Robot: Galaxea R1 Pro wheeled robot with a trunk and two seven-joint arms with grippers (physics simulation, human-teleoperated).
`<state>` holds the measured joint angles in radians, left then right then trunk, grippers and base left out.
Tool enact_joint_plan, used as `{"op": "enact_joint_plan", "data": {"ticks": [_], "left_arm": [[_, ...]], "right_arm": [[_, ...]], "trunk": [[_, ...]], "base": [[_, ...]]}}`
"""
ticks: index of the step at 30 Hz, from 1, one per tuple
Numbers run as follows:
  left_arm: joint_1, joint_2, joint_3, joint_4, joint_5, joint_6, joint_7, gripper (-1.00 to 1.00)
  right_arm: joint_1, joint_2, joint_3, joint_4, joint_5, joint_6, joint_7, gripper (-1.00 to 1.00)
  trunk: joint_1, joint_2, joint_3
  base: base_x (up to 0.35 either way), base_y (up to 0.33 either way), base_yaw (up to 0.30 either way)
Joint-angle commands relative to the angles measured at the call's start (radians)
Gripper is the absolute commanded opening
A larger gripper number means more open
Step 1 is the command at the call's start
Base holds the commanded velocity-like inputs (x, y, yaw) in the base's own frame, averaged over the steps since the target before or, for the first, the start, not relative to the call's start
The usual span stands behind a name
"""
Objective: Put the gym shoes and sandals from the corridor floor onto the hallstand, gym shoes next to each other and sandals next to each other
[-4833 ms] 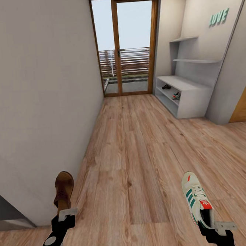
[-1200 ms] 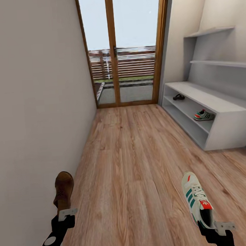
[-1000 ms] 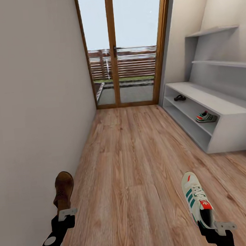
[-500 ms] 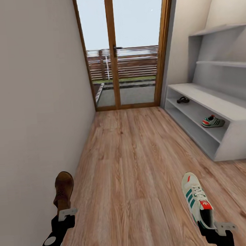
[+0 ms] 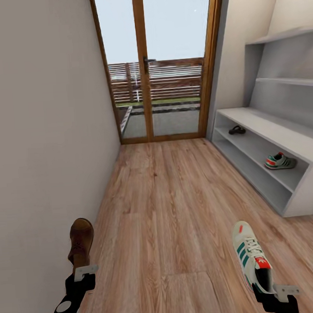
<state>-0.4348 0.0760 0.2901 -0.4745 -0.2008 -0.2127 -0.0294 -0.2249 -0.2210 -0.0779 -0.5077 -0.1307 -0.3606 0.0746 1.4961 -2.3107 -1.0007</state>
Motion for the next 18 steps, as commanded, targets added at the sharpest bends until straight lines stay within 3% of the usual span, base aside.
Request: {"op": "enact_joint_plan", "data": {"ticks": [1,18], "left_arm": [[-0.001,-0.001,0.007,0.000,-0.014,-0.004,-0.004,-1.00],[-0.001,-0.001,0.007,0.000,-0.014,-0.004,-0.004,-1.00]], "right_arm": [[-0.001,0.000,-0.002,0.001,-0.010,-0.003,0.007,-1.00],[-0.001,0.000,-0.002,0.000,-0.010,-0.003,0.007,-1.00]], "trunk": [[0.000,0.000,-0.001],[0.000,0.000,-0.001]], "base": [[0.341,0.000,0.000],[0.340,0.000,0.000]]}}
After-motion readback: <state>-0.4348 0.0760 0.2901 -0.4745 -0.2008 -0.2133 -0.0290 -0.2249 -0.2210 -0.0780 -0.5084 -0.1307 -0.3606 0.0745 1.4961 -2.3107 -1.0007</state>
